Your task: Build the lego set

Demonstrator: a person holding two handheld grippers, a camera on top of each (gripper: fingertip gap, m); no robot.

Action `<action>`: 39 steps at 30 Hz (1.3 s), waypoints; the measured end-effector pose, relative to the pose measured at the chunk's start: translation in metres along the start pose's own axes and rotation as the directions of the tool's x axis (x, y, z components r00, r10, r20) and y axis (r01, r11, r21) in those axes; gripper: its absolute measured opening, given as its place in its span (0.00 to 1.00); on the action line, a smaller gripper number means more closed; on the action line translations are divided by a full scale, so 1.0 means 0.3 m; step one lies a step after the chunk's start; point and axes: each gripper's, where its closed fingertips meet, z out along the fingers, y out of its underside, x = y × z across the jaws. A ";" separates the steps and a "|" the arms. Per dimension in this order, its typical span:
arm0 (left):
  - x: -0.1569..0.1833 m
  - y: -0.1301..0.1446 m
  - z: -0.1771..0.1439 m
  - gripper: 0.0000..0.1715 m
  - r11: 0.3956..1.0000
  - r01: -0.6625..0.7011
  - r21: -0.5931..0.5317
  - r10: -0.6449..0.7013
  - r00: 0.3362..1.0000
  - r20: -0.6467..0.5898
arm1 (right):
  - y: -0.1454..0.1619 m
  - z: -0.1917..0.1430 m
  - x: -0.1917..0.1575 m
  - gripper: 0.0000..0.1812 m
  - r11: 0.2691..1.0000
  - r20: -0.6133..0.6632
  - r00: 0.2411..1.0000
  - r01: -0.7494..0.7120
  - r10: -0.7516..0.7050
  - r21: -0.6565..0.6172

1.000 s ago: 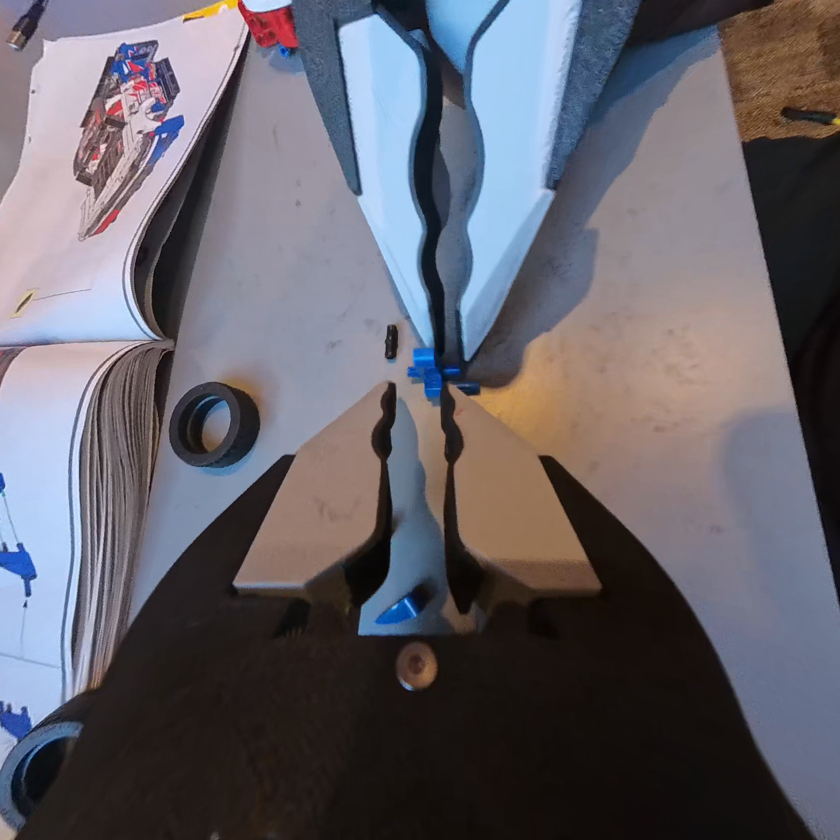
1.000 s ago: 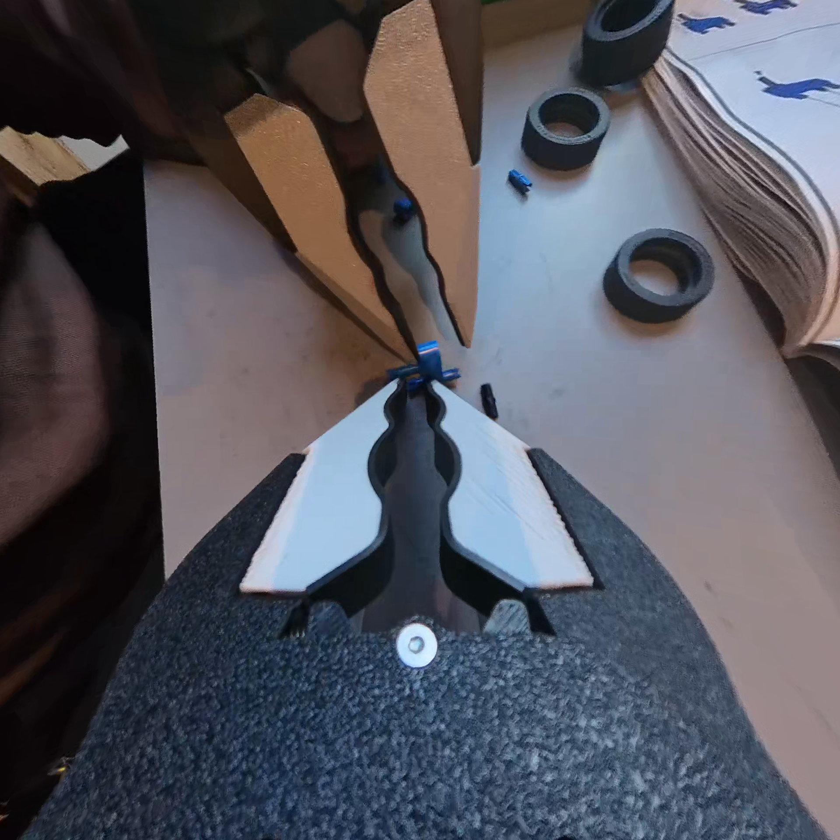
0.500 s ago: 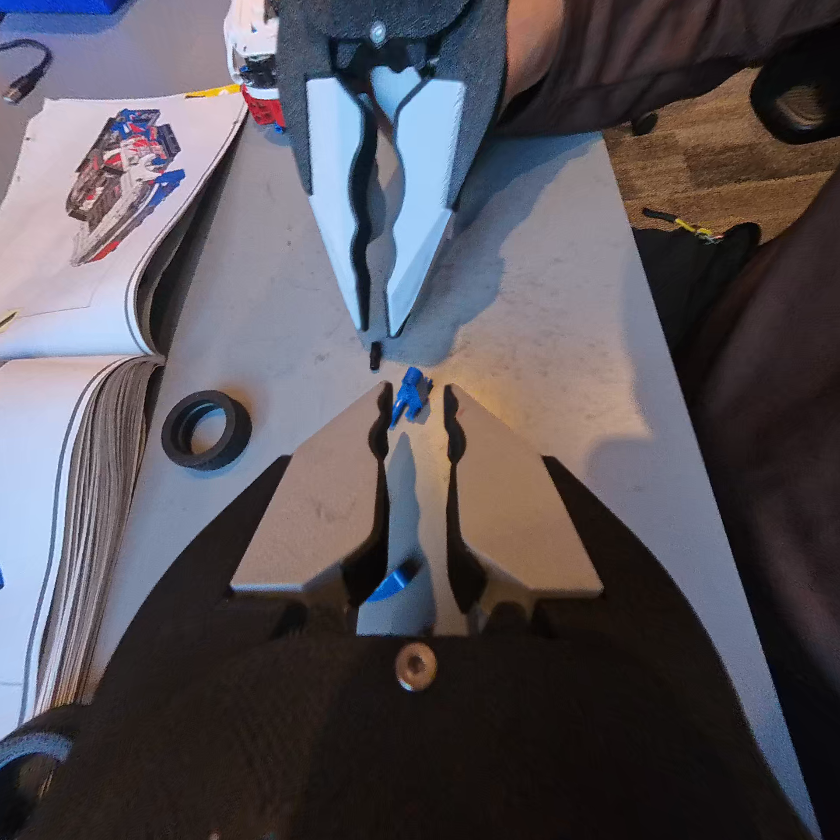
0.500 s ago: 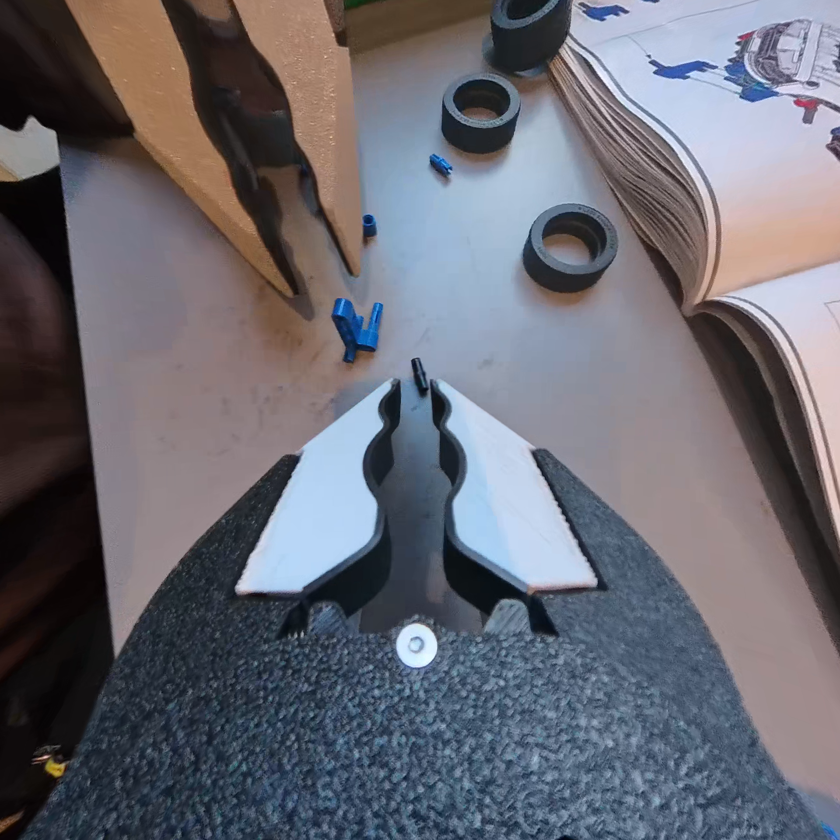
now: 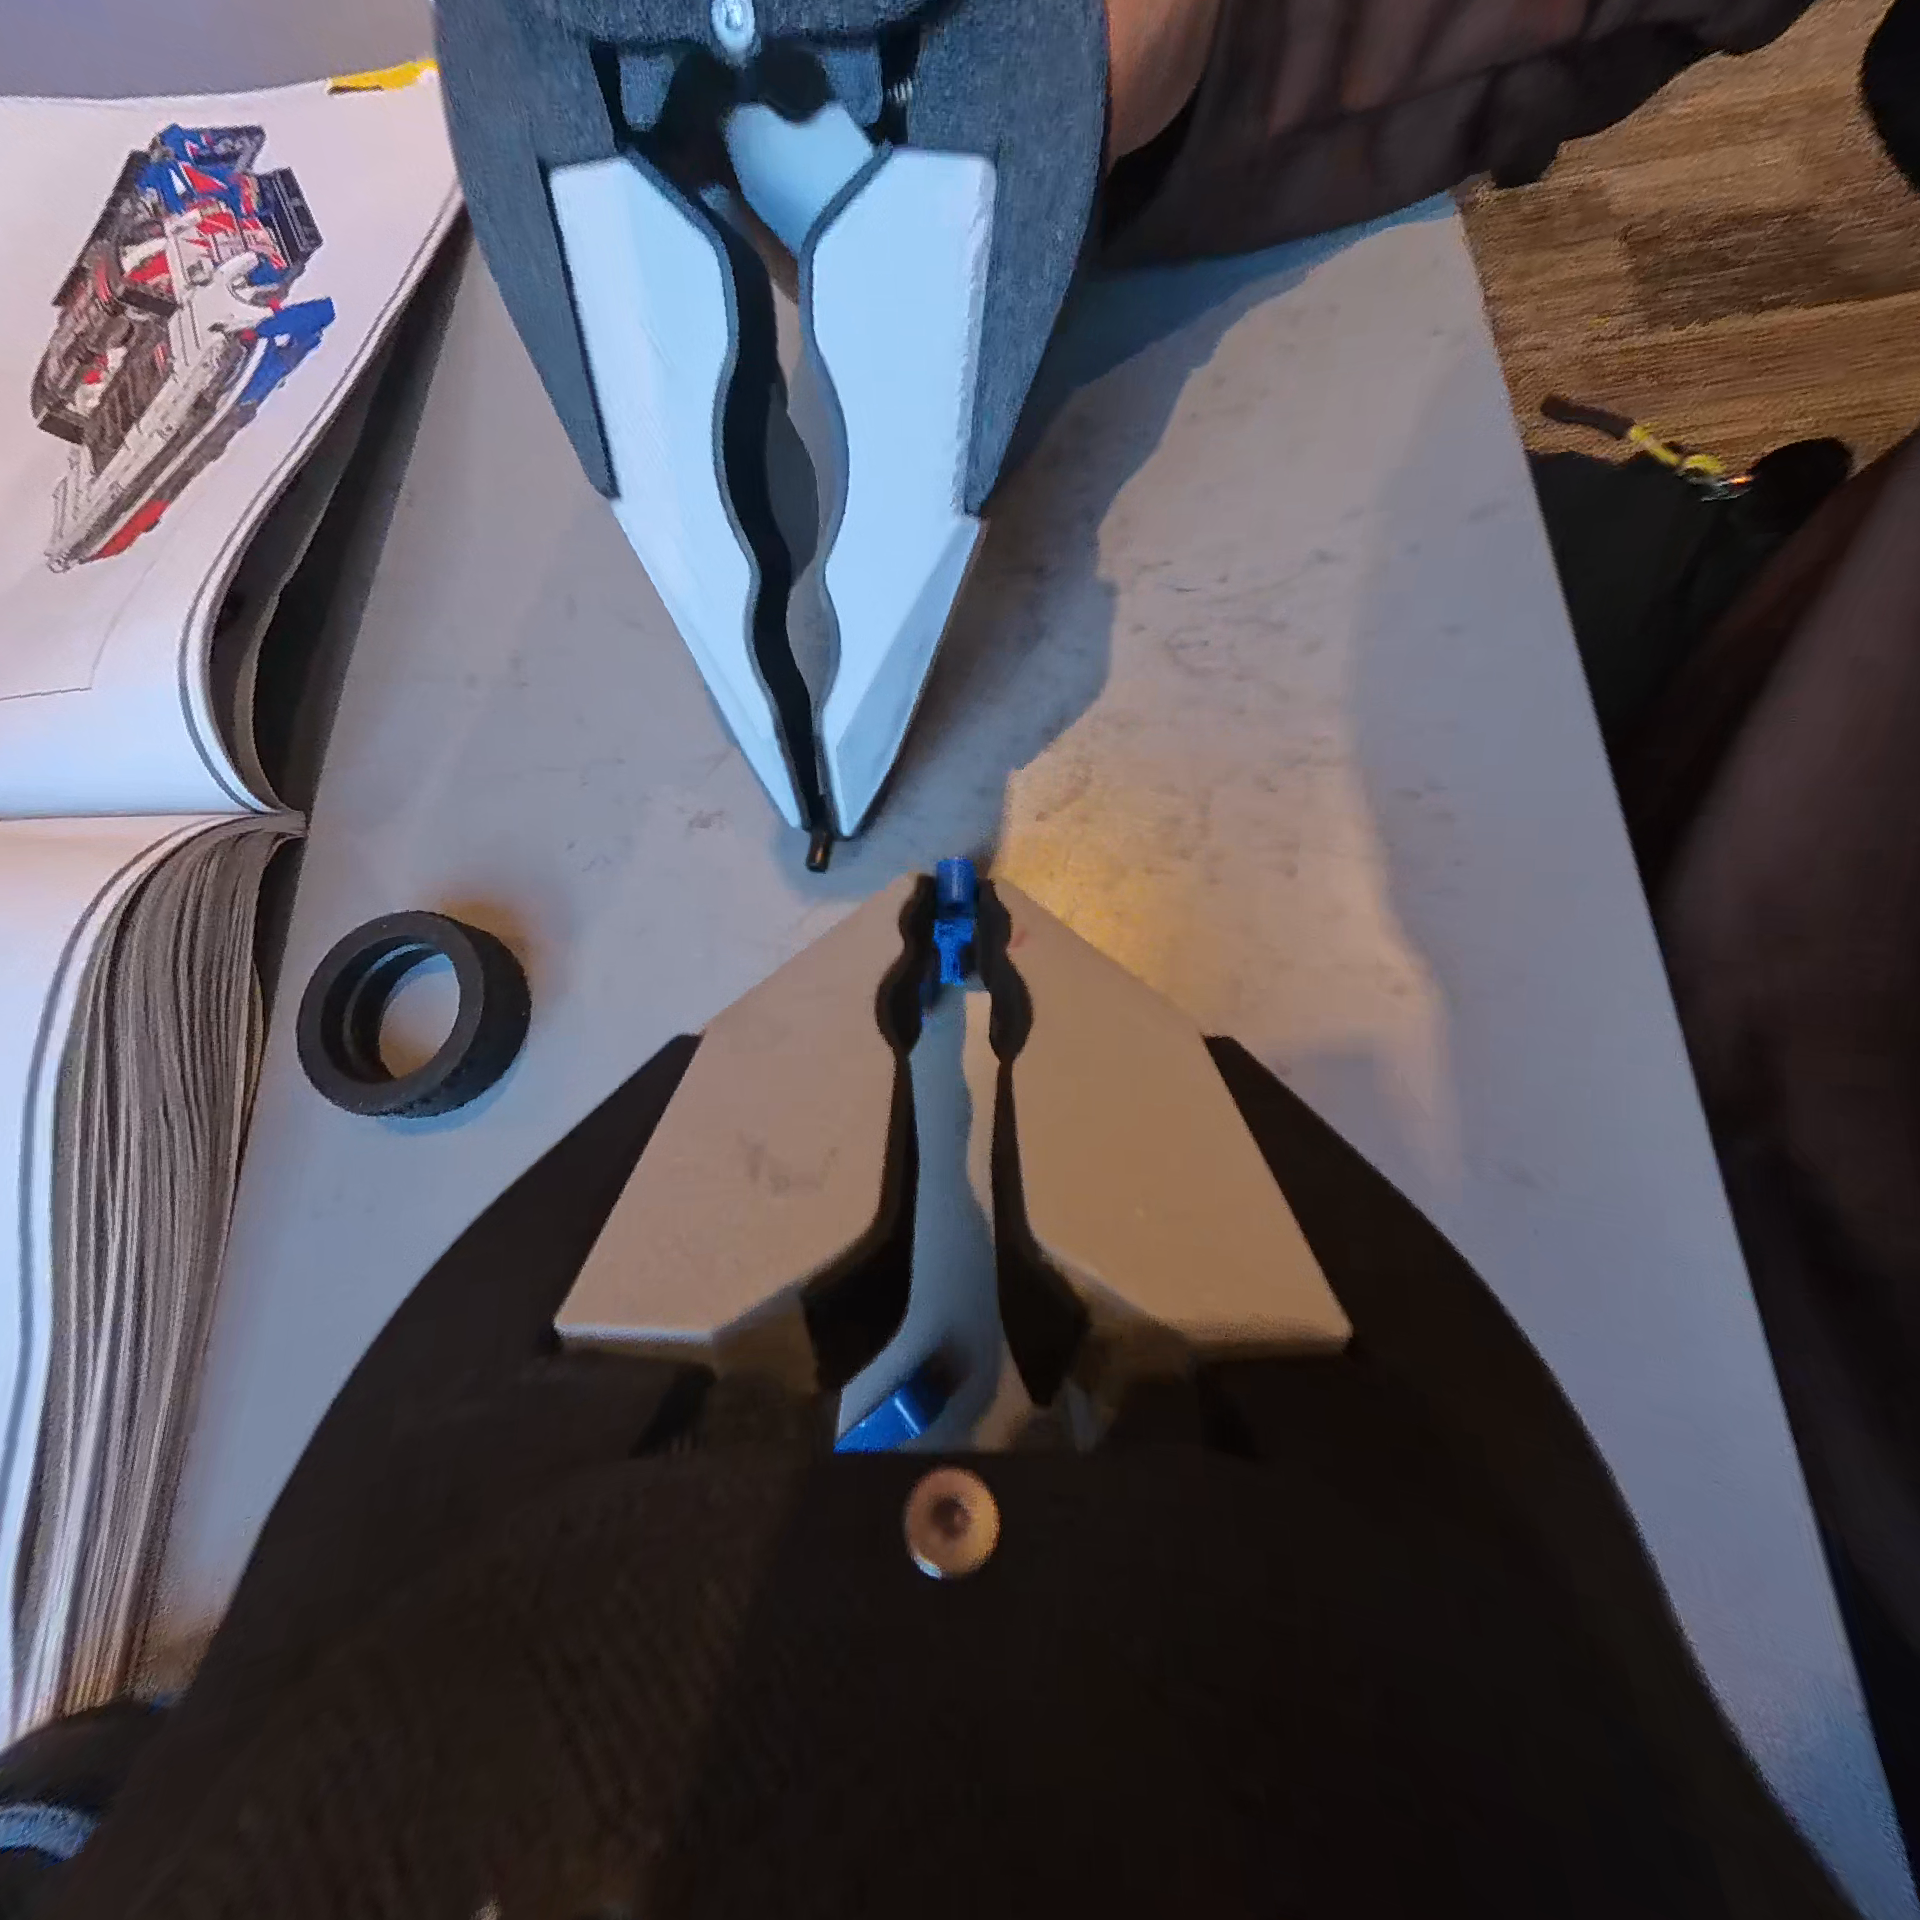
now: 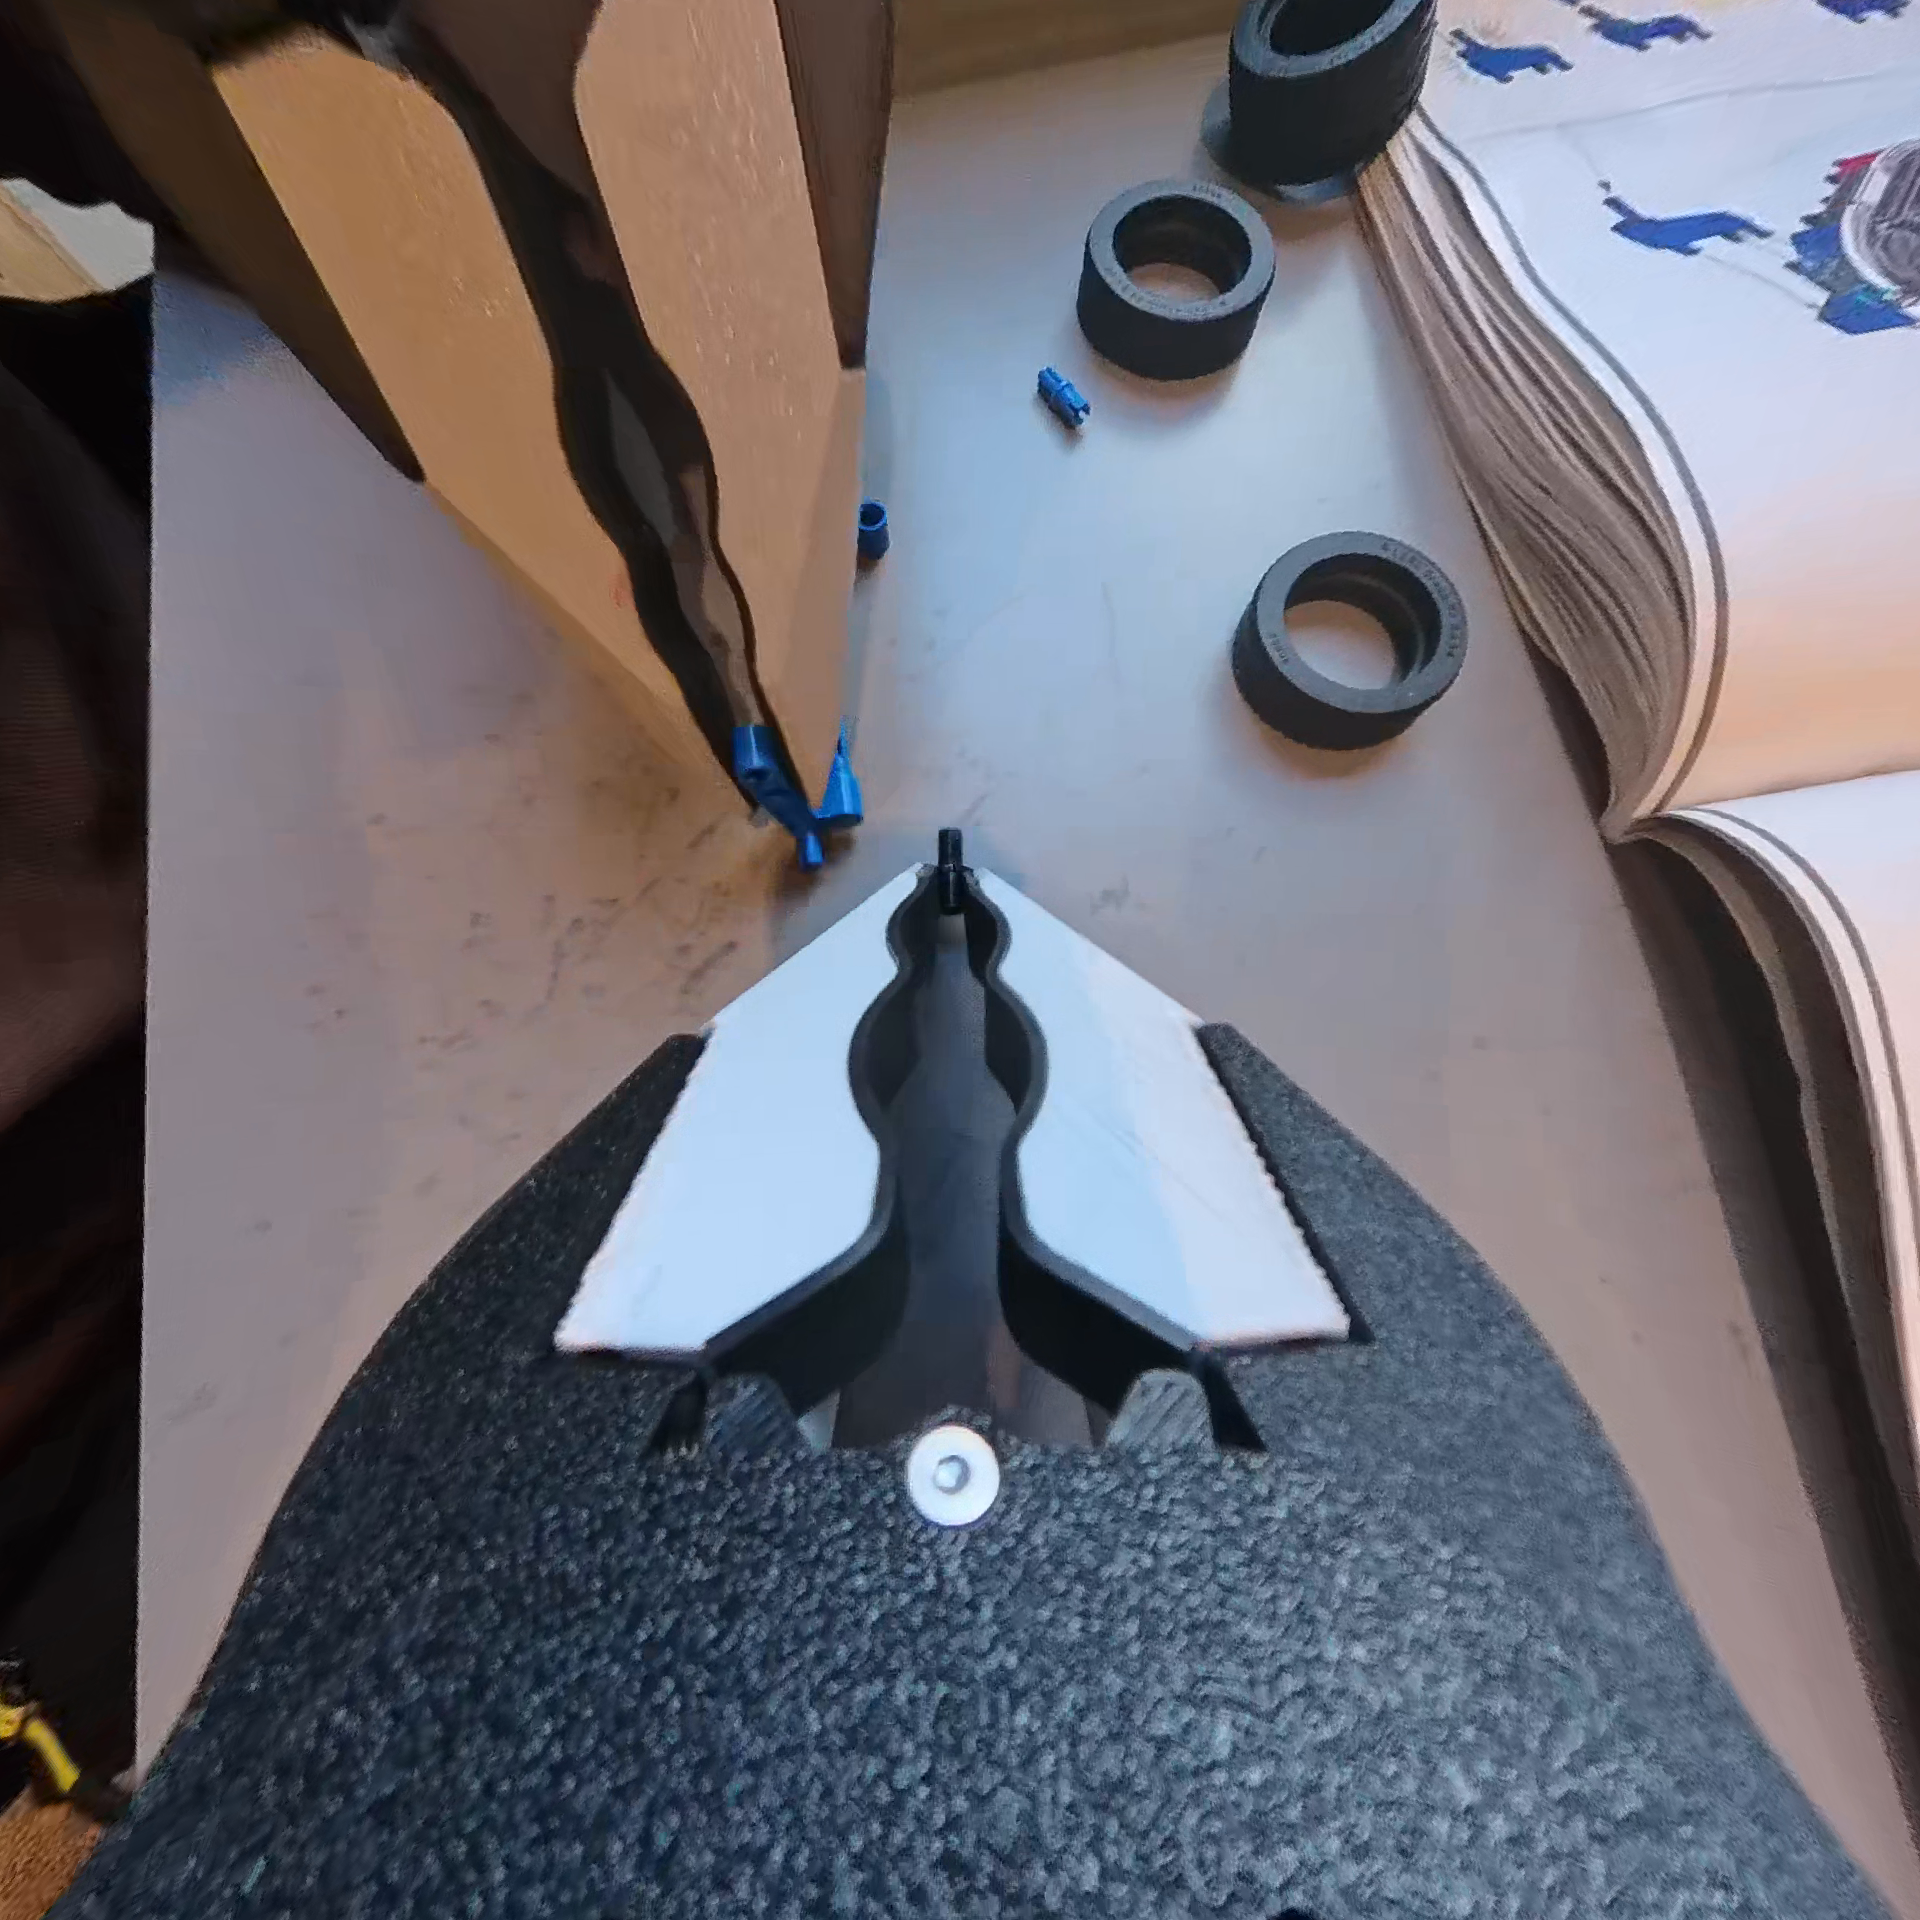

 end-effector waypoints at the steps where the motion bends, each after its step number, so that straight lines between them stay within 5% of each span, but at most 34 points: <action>1: -0.002 0.005 0.004 0.02 1.000 0.002 -0.006 -0.002 1.000 0.008 | -0.007 -0.003 0.005 0.03 1.000 -0.006 1.000 -0.007 0.007 0.016; 11: -0.040 0.040 -0.017 0.02 0.998 0.039 -0.049 -0.033 0.994 0.106 | -0.078 -0.034 0.057 0.02 0.984 -0.027 0.997 -0.069 0.074 0.165; 25: -0.053 0.058 -0.022 0.03 0.995 0.089 -0.038 -0.085 0.991 0.102 | -0.019 0.011 -0.002 0.02 1.000 -0.008 1.000 -0.002 0.002 0.025; 39: -0.053 0.063 -0.022 0.06 0.996 0.069 -0.054 -0.062 0.991 0.119 | -0.058 -0.020 -0.048 0.02 0.993 0.041 0.999 -0.024 0.019 0.120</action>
